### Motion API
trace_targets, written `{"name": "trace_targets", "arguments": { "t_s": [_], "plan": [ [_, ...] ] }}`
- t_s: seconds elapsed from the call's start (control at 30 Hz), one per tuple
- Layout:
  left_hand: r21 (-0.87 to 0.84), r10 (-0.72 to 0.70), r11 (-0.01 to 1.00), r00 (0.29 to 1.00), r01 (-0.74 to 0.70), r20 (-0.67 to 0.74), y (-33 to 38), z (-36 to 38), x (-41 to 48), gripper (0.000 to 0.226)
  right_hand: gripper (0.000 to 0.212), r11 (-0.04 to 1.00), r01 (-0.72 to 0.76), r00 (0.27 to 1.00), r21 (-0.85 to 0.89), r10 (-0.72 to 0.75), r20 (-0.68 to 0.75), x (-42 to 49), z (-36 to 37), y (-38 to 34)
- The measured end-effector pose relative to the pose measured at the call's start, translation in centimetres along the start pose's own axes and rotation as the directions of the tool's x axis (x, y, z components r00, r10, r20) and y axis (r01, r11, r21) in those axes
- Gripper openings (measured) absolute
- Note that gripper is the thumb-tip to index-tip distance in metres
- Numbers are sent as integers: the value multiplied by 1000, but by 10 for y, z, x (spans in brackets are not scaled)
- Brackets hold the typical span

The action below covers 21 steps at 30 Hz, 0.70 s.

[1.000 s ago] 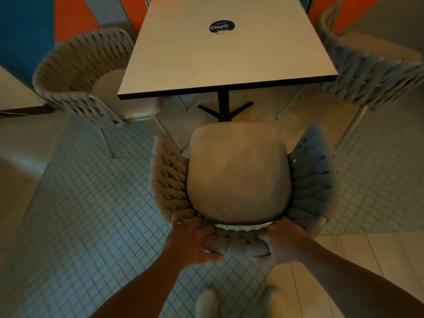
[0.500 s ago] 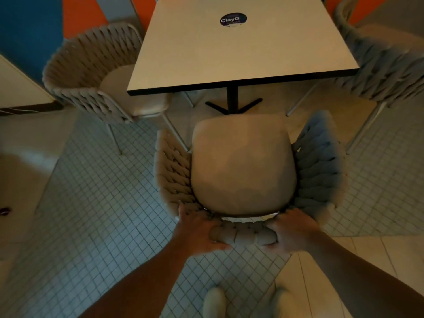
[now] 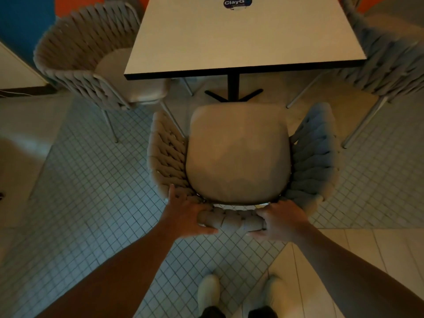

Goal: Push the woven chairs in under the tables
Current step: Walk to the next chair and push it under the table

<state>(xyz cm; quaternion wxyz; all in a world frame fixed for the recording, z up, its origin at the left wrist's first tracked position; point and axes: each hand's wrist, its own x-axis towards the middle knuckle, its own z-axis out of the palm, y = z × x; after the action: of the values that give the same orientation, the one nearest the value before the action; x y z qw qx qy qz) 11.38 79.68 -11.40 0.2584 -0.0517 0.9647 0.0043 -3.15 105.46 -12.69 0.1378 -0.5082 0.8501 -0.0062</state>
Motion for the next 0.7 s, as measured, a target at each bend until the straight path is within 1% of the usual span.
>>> {"name": "trace_targets", "arguments": {
  "t_s": [0.07,0.13,0.27,0.4,0.53,0.63,0.7],
  "plan": [
    [-8,8,1000,1000,-8,-26,4,0,-1,94,80,998,-54,998,-23,54,-28,-5,3,1],
    [-22,29,999,999,-30,-46,11,0,0,97,82,992,-120,992,-29,118,-53,-9,2,0],
    [-35,12,999,994,-16,-112,15,4,6,101,82,985,-155,987,-76,153,-42,-6,1,-5],
    [-53,11,998,992,-18,-125,6,9,11,114,79,989,-140,989,-53,137,-49,-1,3,-7],
    [-38,4,999,989,-9,-147,0,10,14,99,81,994,-78,996,-80,74,-45,3,1,-7],
    [-3,4,1000,986,-4,-165,5,10,17,100,76,994,-56,995,-89,49,-82,3,-1,0],
    [12,12,1000,983,-10,-182,6,10,19,100,75,995,-42,997,-86,36,-72,2,-2,2]
  ]
}}
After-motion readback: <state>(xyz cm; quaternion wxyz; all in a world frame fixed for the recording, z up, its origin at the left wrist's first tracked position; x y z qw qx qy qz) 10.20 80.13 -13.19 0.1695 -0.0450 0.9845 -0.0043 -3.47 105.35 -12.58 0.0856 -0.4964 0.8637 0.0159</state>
